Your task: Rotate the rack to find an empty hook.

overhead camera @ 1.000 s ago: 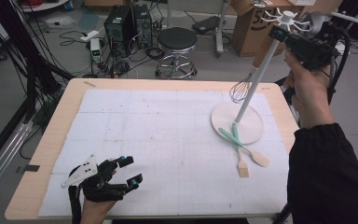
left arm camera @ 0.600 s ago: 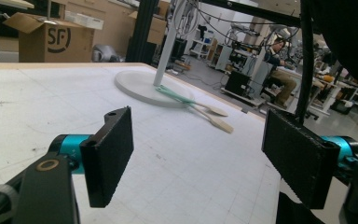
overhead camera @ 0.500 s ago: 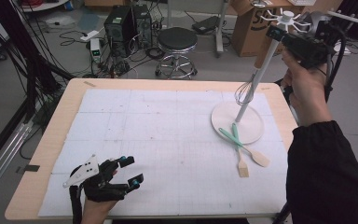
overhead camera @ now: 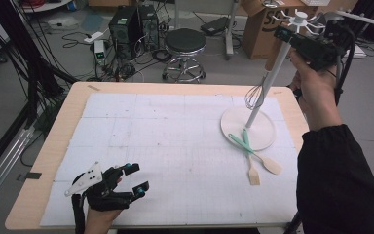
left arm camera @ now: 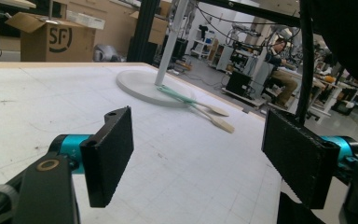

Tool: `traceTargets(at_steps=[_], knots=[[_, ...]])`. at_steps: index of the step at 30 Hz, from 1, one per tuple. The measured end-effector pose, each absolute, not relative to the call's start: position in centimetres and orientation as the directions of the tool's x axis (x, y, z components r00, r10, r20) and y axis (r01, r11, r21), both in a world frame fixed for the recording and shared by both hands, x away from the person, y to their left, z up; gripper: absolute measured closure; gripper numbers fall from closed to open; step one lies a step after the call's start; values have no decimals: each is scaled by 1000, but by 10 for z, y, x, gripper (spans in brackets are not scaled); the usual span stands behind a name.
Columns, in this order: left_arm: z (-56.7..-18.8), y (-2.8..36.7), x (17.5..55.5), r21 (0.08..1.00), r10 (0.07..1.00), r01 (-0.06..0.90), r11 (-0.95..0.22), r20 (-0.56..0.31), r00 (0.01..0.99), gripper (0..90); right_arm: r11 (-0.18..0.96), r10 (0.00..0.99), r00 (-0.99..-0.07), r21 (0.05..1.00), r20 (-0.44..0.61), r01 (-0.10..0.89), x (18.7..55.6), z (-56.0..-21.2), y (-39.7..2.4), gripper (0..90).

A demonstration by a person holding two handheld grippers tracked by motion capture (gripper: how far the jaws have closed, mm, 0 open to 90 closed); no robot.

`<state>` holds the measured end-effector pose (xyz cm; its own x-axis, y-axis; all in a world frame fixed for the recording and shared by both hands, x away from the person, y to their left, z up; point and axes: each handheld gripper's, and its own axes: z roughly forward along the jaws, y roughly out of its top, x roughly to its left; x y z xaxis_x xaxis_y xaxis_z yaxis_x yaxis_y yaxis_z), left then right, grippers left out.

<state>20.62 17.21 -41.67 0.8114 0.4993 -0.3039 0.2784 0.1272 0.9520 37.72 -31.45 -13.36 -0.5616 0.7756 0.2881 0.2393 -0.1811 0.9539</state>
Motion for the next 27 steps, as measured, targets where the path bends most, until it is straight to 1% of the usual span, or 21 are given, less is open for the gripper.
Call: traceTargets(at_steps=[2, 3, 5, 6, 7, 9, 15, 20, 27], knots=[[-417, 172, 206, 952, 500, 279, 124, -303, 811, 255, -182, 774, -563, 954, 289, 240, 374, -136, -317, 893], [-417, 172, 206, 952, 500, 279, 127, -304, 811, 255, -185, 774, -563, 954, 290, 237, 372, -138, -320, 849], [-417, 172, 206, 952, 502, 279, 125, -303, 810, 255, -182, 770, -570, 955, 287, 235, 368, -142, -325, 675], [-417, 172, 206, 953, 502, 277, 121, -299, 812, 255, -183, 769, -571, 955, 287, 234, 366, -144, -327, 663], [-417, 172, 206, 954, 502, 276, 120, -298, 812, 255, -165, 773, -571, 957, 277, 240, 363, -147, -330, 627], [-417, 171, 206, 953, 501, 277, 120, -299, 812, 255, -145, 772, -579, 959, 264, 244, 358, -154, -334, 526], [-417, 172, 205, 953, 510, 277, 122, -300, 806, 254, -118, 754, -609, 962, 248, 246, 341, -180, -345, 420], [-417, 172, 205, 953, 515, 276, 124, -300, 803, 253, -95, 716, -649, 957, 258, 275, 326, -210, -354, 417], [-418, 171, 204, 953, 520, 279, 122, -301, 799, 251, -112, 689, -653, 937, 313, 331, 313, -261, -366, 374]])
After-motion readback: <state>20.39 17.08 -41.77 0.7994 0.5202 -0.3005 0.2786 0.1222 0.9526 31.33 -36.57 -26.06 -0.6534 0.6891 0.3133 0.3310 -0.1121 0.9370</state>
